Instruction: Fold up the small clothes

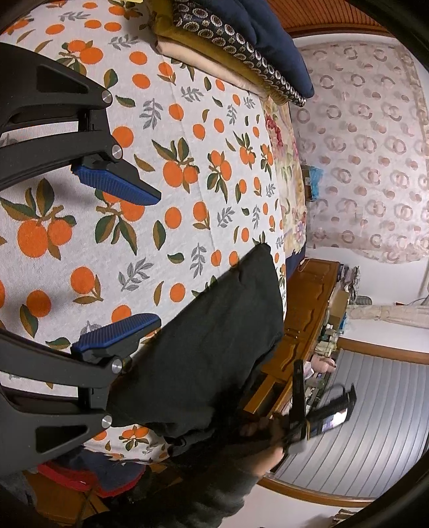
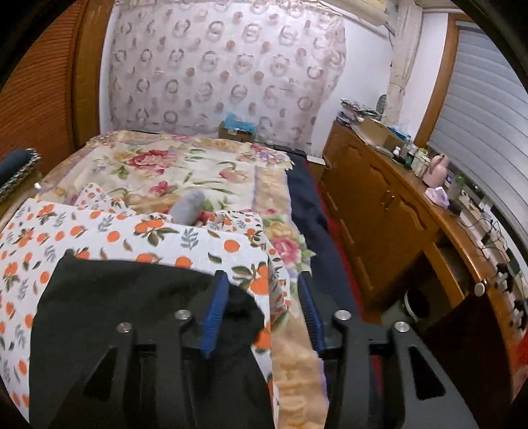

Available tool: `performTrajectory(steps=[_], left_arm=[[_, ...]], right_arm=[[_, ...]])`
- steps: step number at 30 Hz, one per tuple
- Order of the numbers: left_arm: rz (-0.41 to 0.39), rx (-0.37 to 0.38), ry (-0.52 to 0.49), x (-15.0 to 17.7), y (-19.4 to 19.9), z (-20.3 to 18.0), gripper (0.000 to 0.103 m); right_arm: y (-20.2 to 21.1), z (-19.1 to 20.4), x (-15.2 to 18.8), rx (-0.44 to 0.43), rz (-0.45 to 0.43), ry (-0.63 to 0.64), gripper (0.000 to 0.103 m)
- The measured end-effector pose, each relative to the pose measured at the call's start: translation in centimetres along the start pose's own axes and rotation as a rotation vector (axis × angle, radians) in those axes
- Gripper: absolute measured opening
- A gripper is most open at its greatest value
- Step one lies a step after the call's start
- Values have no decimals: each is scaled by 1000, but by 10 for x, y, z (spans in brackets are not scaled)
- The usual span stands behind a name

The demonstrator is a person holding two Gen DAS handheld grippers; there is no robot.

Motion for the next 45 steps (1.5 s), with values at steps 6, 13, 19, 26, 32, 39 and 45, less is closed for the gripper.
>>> performTrajectory(steps=[6,13,19,26,32,39,45], left_arm=[[-5,12,-27,-3,-2,-14,69],[10,38,-42,-6,-8,-32,69],[24,53,-86,-9,-16,-54,69],[61,75,-109,-10,-27,-71,69],[74,110,-124,-6,-27,-84,69],[95,150,-137,1,-29,-99,69],[86,166,-142,1,-27,-105,69]], right_arm=[[49,-6,65,-131,-16,5,50],[91,-25,147,-254,22,-16,50],[98,-39,169,-306,83,-13,50],[108,-65,166,-333,30,11,8],[98,-104,172,-213,44,-47,8],[89,-110,179,-219,49,-91,53],[79,-84,184,-222,59,-132,64]])
Point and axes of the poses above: each gripper's, at about its wrist camera, not at the fingertips, and y roughly against the way its jaws point, z to its left, x to its underside, the point moved 1 cm from there along -y, roughly the way its jaws point, and after that the axes turned 7 degrees about z, right-handed, at the moved point
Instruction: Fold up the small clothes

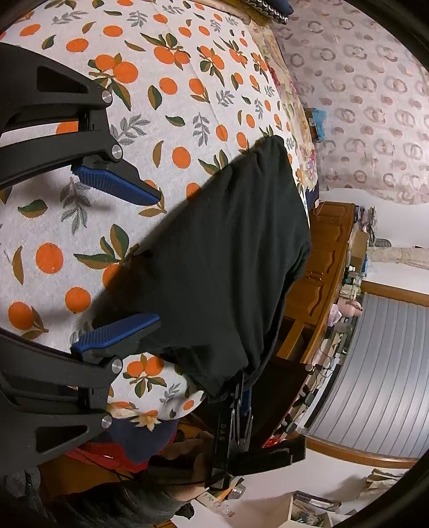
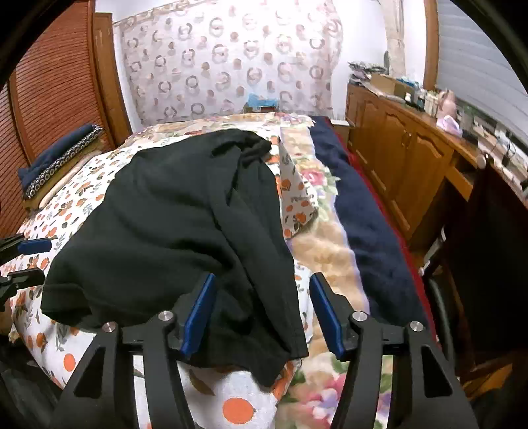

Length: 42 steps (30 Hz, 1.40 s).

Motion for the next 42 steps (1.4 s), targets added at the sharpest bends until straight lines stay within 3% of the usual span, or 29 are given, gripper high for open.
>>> performTrajectory(steps=[9,15,17,18,22,23,24,25,27,34,42], left_arm=[[22,9,-1,2,-6,-2,69],[32,83,-8,3,-9,-7,69],[46,96,-3,2,-13,-7,62],[57,106,-3,3,-15,-8,52],[96,134,-2,6,-23,-9,33],[105,146,-5,6,-25,-10,26],[108,153,-7,6,-25,-10,18],[108,153,-12,6,-25,-11,14],[93,142,-27,5,-21,-13,6],[-33,180,15,-17,15,-4,5],[-156,148,69,-71,41,32,5]], right_arm=[[-13,-1,9,-92,31,-64,65],[-12,-1,14,-126,42,-63,65],[-11,-2,16,-137,45,-68,65],[-11,-1,17,-142,46,-69,60],[-6,9,20,-147,35,-46,47],[-4,12,21,-128,28,-30,39],[-2,15,21,-120,22,-17,20],[1,17,20,-120,16,3,13],[7,22,20,-80,0,57,11],[37,28,7,-93,-91,105,10],[51,41,-59,-103,-200,144,10]])
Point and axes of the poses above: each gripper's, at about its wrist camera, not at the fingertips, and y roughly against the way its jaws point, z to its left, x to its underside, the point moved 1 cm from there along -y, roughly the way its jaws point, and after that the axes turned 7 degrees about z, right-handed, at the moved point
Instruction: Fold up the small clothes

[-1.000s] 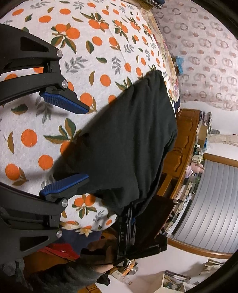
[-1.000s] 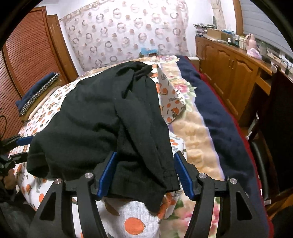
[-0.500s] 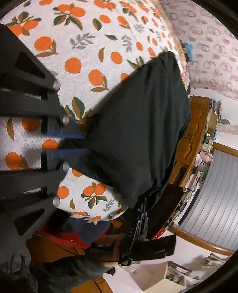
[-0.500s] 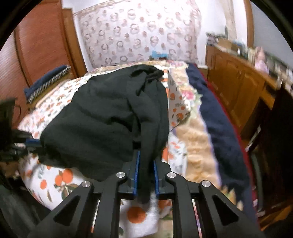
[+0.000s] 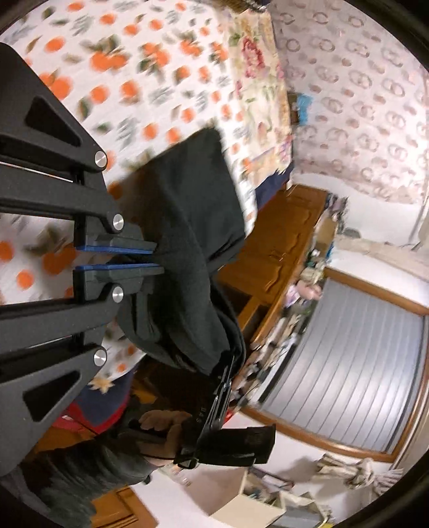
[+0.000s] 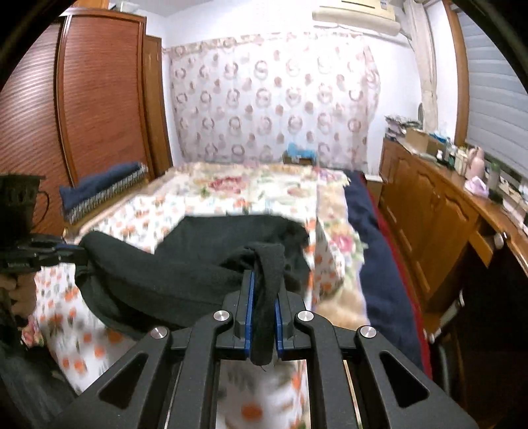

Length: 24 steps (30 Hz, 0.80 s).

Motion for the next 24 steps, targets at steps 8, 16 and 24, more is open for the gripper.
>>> performTrajectory(steps=[8,16,24], left_arm=[[18,-84,81,-47,-33,63,5],[74,-149,127,-65,-71,105,9],[26,-164,86,-66,-56,116,80]], right_arm=[[-94,-17,-67,13,62,-41,10],[-162,-23,-98,20,127,-52,19],[-139,-32,-98,56,54,-77,55]])
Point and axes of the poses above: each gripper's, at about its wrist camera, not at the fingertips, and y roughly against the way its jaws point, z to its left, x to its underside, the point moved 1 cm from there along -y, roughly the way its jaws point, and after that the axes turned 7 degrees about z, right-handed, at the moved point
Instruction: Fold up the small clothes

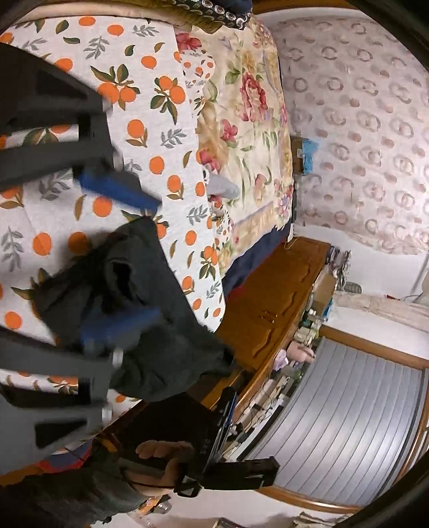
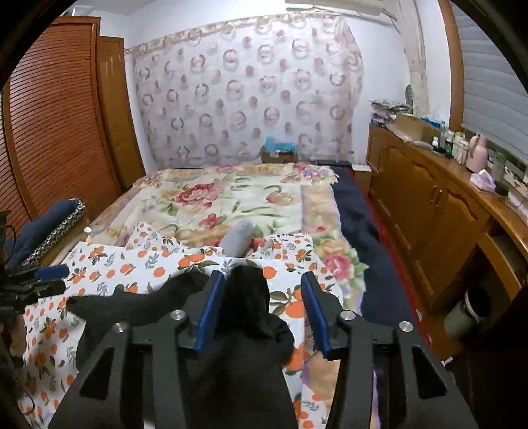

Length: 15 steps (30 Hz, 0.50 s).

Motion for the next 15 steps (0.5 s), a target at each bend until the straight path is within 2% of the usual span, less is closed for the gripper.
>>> performTrajectory(steps=[3,7,12,13,15], left_arm=[[16,-2,-19,8,2,1,81],[78,34,-30,17,-13,-2,81],[144,12,-48,17,-42,-7,81],[153,5,-44,16,-47,-6,81],[157,-4,-43,10,-53,-4,81]], right_arm=[[-2,2,18,-37,21,30,63],[-25,10,33,-54,103,69,63],[-61,3,29,-165,172,-14,62],[-63,-1,25,-188,172,-26,58],[-69,-1,20,-235,180,-30,15]])
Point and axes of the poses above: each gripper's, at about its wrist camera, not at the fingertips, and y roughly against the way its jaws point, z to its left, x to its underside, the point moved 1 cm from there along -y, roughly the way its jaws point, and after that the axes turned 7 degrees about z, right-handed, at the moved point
